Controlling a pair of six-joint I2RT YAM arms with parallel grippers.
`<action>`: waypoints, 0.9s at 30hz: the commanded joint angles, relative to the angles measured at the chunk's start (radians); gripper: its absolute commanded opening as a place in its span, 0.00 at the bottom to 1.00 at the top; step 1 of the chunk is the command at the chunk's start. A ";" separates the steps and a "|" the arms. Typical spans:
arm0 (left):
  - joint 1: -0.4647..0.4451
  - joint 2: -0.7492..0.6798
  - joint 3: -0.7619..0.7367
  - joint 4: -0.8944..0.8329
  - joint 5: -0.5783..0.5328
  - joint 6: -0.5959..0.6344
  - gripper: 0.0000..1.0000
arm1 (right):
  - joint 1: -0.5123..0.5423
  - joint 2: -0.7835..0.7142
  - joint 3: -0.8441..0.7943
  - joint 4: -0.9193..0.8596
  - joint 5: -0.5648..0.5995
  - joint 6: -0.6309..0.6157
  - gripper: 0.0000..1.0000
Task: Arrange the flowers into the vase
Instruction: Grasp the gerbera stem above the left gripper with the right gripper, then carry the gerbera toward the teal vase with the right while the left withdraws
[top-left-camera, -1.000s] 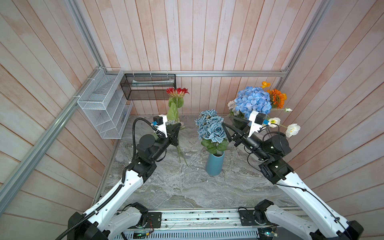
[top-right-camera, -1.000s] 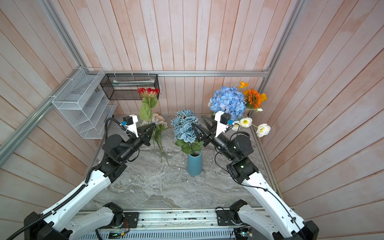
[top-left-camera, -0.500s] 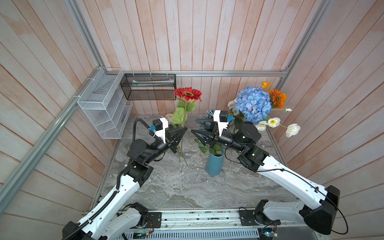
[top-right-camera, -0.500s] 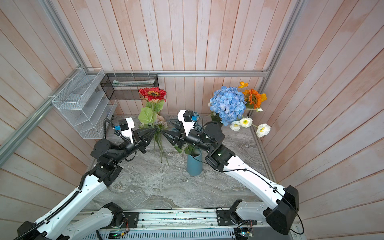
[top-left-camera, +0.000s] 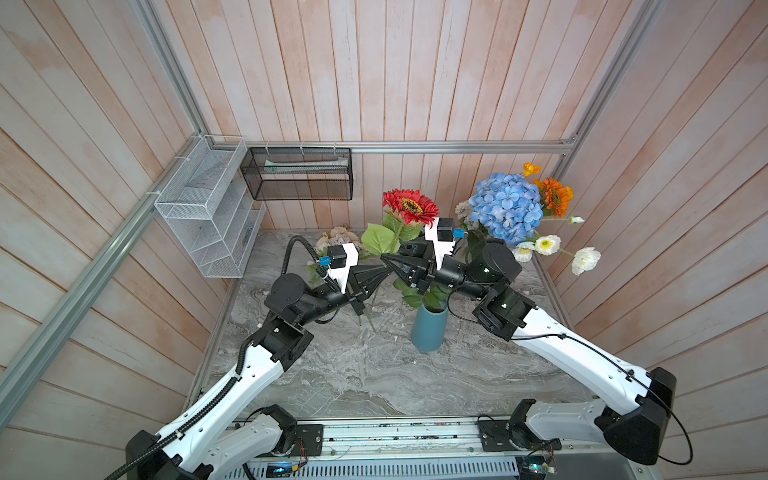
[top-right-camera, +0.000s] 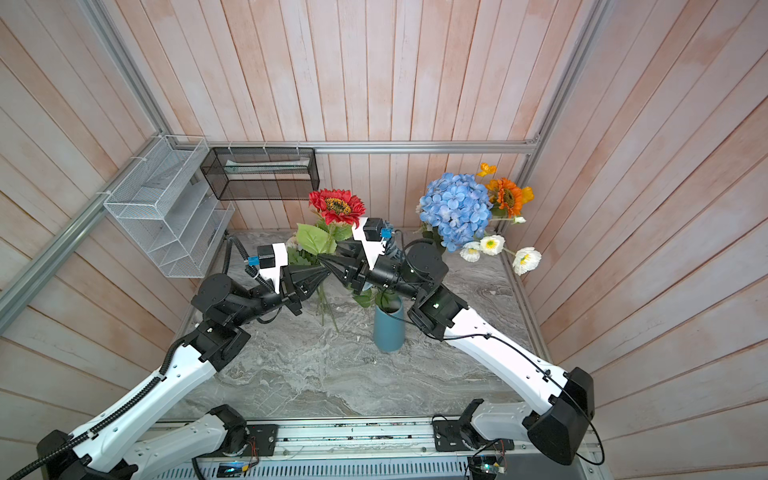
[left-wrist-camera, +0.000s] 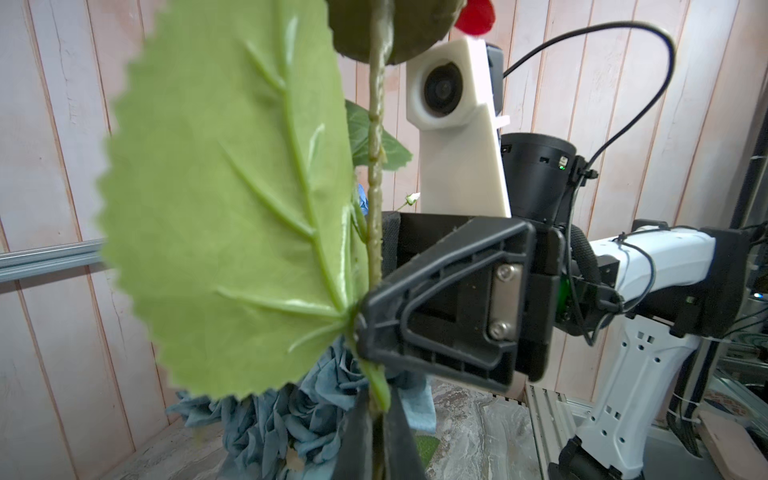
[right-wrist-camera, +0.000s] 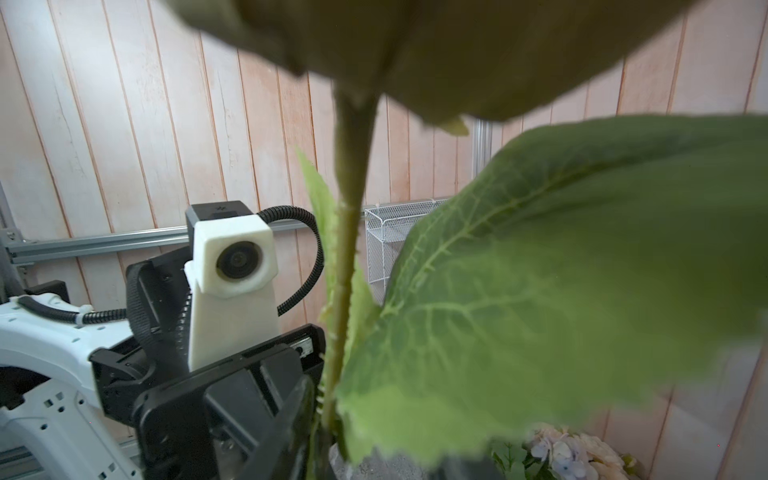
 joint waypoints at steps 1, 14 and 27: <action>-0.010 0.000 0.035 -0.004 0.030 0.037 0.00 | 0.005 -0.002 0.015 0.026 -0.017 0.005 0.31; -0.013 -0.001 0.029 0.008 -0.007 -0.005 1.00 | 0.005 -0.066 -0.017 0.047 -0.015 -0.001 0.00; -0.007 -0.105 -0.237 0.001 -0.454 -0.158 1.00 | 0.004 -0.300 -0.157 -0.050 0.096 -0.073 0.00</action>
